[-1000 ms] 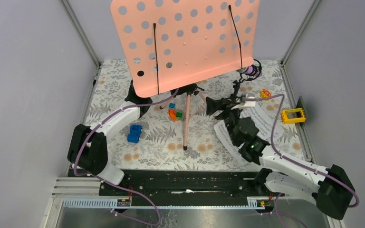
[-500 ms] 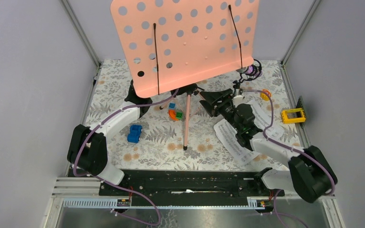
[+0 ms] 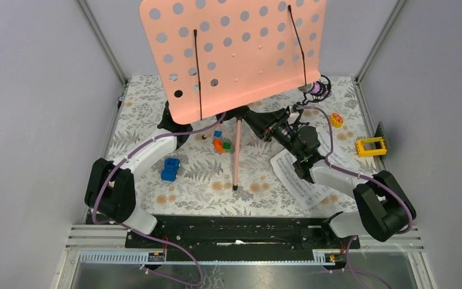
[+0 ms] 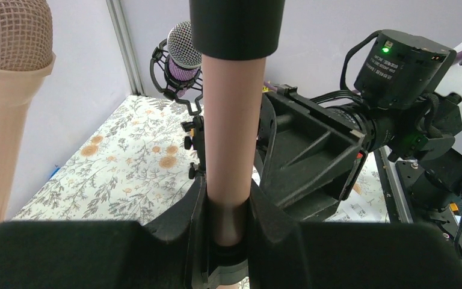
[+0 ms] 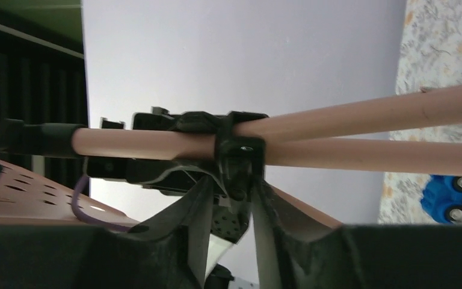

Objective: Pack up the instrument practice props

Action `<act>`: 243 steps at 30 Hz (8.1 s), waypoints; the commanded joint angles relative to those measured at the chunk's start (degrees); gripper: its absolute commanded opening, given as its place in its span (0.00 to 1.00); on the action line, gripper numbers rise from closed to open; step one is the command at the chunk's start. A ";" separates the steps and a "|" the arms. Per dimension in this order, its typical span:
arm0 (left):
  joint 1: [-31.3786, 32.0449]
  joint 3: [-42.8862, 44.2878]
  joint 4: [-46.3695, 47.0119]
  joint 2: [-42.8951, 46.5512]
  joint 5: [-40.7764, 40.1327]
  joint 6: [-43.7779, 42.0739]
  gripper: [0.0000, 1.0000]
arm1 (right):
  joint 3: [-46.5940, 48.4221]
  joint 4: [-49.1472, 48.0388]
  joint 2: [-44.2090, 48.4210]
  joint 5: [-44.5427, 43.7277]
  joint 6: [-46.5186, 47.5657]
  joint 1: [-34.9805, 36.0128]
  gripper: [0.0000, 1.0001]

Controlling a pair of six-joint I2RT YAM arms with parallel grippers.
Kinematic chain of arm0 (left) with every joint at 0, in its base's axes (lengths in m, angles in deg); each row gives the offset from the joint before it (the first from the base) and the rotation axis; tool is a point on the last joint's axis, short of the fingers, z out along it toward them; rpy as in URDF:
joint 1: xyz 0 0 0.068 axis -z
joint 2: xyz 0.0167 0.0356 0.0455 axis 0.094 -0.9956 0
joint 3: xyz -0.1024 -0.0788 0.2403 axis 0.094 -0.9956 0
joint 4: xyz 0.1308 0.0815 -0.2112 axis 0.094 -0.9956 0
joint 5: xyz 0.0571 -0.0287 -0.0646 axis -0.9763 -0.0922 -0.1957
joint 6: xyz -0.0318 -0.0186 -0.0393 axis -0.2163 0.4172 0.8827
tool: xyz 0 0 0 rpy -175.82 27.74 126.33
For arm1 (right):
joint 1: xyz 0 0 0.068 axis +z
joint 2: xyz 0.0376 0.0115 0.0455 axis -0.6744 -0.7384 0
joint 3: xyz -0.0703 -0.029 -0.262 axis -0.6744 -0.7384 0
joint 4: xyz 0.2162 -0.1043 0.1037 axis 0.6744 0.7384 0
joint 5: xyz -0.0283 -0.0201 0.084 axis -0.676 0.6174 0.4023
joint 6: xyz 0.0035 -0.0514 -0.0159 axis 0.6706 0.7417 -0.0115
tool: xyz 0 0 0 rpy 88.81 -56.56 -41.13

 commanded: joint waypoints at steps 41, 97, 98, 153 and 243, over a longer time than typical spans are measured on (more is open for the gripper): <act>-0.77 -0.91 -8.10 -3.21 7.49 -0.17 0.00 | 4.77 12.87 -6.90 -44.36 203.81 25.04 0.07; -13.11 -4.66 -13.24 -2.70 10.54 -15.75 0.84 | 2.79 29.05 7.23 -47.49 78.22 32.36 0.95; -13.20 -4.16 -13.58 -3.28 10.65 -15.94 0.82 | 3.61 29.28 6.24 -49.53 78.57 32.37 0.91; 13.95 -25.11 -15.91 24.74 -20.33 -2.12 0.00 | -16.01 -2.76 11.88 -38.69 106.42 35.22 0.02; 15.87 -24.63 -62.60 73.69 -55.40 26.29 0.74 | 27.53 31.79 -5.89 -33.12 90.67 35.08 0.00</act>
